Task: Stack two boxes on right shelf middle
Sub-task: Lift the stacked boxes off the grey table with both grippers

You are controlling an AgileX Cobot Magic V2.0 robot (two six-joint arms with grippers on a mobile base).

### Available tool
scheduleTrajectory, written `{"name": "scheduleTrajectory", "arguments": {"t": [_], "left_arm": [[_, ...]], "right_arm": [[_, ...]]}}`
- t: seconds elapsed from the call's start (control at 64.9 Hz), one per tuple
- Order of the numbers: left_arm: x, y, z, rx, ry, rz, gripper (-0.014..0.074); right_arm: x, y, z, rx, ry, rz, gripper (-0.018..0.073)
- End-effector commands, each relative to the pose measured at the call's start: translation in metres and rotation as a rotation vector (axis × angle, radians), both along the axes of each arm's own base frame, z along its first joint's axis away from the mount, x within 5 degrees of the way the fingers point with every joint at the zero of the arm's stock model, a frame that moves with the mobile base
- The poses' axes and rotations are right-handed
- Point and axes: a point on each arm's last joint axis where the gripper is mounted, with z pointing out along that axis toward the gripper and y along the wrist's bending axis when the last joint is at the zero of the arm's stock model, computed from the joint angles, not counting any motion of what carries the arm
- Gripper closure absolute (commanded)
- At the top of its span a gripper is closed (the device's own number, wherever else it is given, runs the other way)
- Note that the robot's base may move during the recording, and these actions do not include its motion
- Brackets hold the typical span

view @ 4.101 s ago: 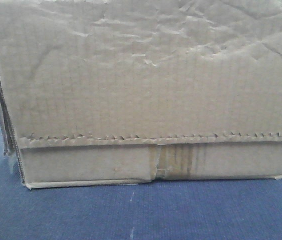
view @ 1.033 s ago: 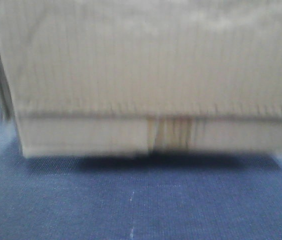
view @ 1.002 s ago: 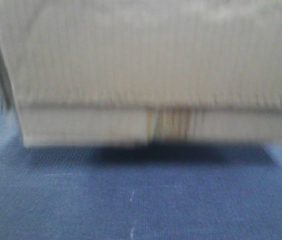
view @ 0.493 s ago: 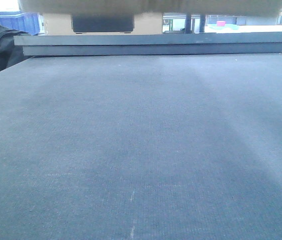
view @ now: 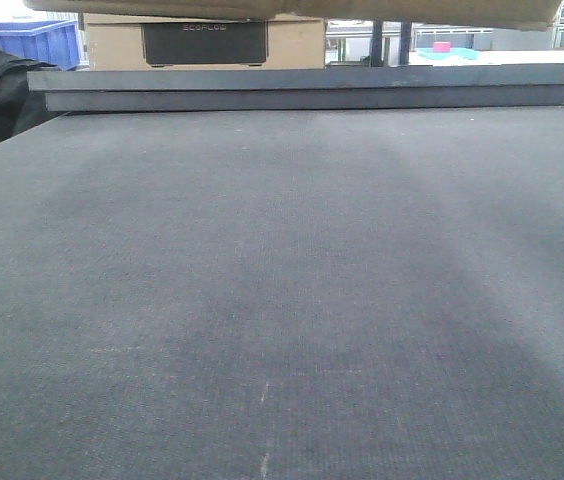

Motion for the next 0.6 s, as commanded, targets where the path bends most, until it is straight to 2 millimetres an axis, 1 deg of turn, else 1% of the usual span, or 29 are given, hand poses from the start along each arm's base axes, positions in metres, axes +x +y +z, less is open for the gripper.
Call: {"name": "scheduleTrajectory", "arguments": {"t": [0.0, 0.586], "left_arm": [[-0.0058, 0.0023, 0.0146, -0.044, -0.097, -0.003, 0.0708], [-0.0049, 0.0020, 0.0163, -0.051, -0.117, -0.003, 0.0708]], "right_arm": [[-0.0009, -0.0031, 0.0043, -0.010, -0.033, -0.009, 0.0711], [-0.0009, -0.0031, 0.0043, -0.010, -0.033, -0.009, 0.0711]]}}
